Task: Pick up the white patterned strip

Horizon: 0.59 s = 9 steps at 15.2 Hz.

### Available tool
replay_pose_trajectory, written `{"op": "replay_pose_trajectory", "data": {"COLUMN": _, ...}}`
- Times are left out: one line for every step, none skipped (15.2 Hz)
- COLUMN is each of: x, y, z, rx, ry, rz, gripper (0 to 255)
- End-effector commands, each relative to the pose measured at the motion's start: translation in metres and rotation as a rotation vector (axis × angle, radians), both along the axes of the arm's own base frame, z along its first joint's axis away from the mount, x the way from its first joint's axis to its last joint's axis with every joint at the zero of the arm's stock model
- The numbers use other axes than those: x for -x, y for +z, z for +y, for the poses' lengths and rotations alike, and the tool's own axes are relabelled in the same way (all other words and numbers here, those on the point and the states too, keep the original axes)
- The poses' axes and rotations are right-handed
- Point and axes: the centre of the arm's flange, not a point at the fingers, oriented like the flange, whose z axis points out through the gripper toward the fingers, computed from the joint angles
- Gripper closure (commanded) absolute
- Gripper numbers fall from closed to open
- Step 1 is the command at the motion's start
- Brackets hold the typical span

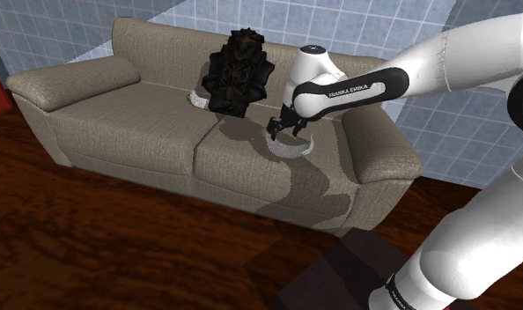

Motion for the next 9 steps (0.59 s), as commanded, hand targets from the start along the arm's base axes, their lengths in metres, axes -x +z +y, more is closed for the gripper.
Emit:
{"op": "replay_pose_trajectory", "data": {"x": -0.019, "y": -0.007, "z": 0.003, "rx": 0.007, "ry": -0.008, "rz": -0.030, "gripper": 0}}
{"op": "replay_pose_trajectory", "data": {"x": -0.030, "y": -0.010, "z": 0.005, "rx": 0.011, "ry": -0.013, "rz": -0.045, "gripper": 0}}
{"op": "replay_pose_trajectory", "data": {"x": -0.041, "y": -0.013, "z": 0.006, "rx": 0.015, "ry": -0.017, "rz": -0.060, "gripper": 0}}
{"op": "replay_pose_trajectory", "data": {"x": -0.052, "y": -0.016, "z": 0.008, "rx": 0.019, "ry": -0.021, "rz": -0.074, "gripper": 0}}
{"op": "replay_pose_trajectory", "data": {"x": -0.061, "y": -0.018, "z": 0.009, "rx": 0.022, "ry": -0.024, "rz": -0.086, "gripper": 0}}
{"op": "replay_pose_trajectory", "data": {"x": -0.061, "y": -0.023, "z": 0.009, "rx": 0.022, "ry": -0.024, "rz": -0.086, "gripper": 0}}
{"op": "replay_pose_trajectory", "data": {"x": -0.061, "y": -0.029, "z": 0.009, "rx": 0.022, "ry": -0.024, "rz": -0.086, "gripper": 0}}
{"op": "replay_pose_trajectory", "data": {"x": -0.061, "y": -0.034, "z": 0.009, "rx": 0.022, "ry": -0.024, "rz": -0.086, "gripper": 0}}
{"op": "replay_pose_trajectory", "data": {"x": -0.061, "y": -0.039, "z": 0.009, "rx": 0.022, "ry": -0.024, "rz": -0.086, "gripper": 0}}
